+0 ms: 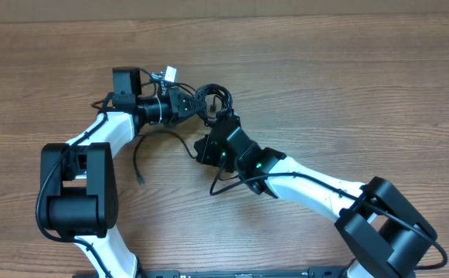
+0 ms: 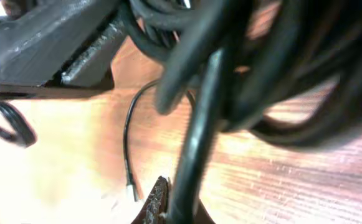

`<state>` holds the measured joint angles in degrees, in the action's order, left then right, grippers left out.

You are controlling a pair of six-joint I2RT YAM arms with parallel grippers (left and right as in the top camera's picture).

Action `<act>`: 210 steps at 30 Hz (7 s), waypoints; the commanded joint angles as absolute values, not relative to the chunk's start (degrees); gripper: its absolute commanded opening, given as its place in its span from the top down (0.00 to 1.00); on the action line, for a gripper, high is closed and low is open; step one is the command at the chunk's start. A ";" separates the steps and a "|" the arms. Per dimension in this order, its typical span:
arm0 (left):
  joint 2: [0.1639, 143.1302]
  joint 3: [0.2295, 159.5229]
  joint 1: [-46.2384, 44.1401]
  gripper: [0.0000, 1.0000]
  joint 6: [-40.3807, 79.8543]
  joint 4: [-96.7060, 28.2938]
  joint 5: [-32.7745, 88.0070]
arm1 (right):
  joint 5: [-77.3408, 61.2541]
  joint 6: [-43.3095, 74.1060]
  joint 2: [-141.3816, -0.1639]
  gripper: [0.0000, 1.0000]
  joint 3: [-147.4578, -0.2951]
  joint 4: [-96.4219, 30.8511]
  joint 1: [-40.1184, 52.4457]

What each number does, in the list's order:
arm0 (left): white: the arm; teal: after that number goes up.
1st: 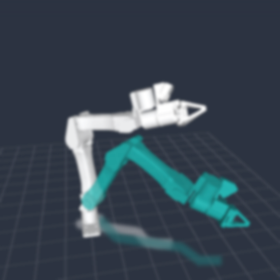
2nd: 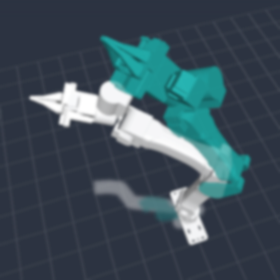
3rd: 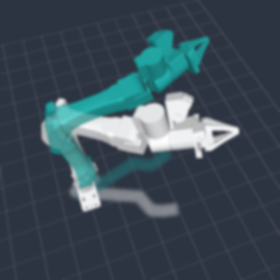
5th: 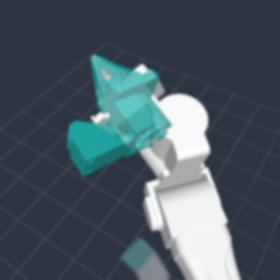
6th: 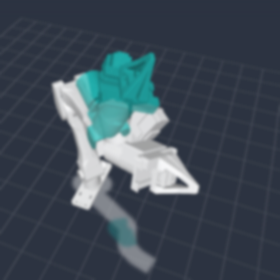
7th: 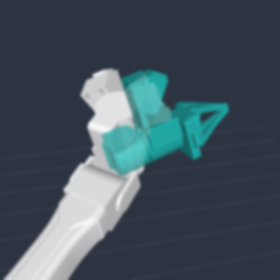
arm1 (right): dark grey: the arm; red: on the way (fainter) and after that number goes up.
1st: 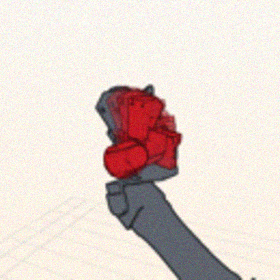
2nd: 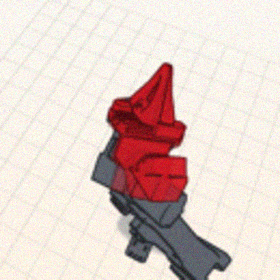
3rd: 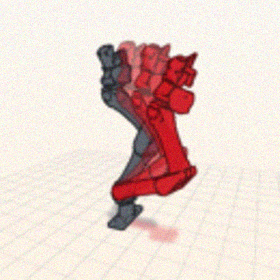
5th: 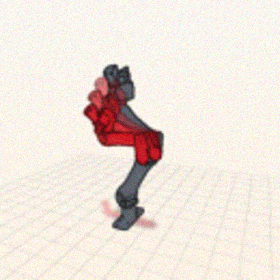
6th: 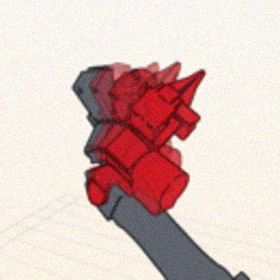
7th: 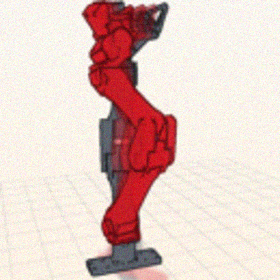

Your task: Untangle cables

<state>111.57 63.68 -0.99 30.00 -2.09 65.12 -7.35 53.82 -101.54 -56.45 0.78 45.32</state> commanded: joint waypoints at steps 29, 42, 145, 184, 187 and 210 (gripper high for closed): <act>111.66 63.86 1.30 0.96 6.15 3.01 87.11 | -46.98 50.74 -100.62 0.96 -56.60 0.05 21.06; 111.66 63.86 0.62 0.96 5.30 3.01 87.11 | -55.90 50.50 -100.62 0.94 -56.60 -0.36 16.38; 111.66 63.86 0.60 0.96 -1.76 -1.04 90.59 | -25.15 45.80 -90.50 0.96 -55.46 -9.34 32.34; 111.66 63.86 -2.26 0.96 -1.72 0.25 90.59 | -11.90 51.16 -90.54 0.72 -55.44 -24.34 43.90; 111.66 63.86 -2.26 0.96 -1.74 0.25 90.59 | -10.22 51.20 -90.54 0.94 -55.44 -23.73 43.86; 111.66 63.86 -2.26 0.96 -1.74 0.23 89.54 | -29.69 36.23 -83.18 0.79 -55.99 -24.82 28.47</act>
<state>111.57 63.68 -1.80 -0.47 0.05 88.12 -27.22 41.10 -87.42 -55.16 -24.23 30.04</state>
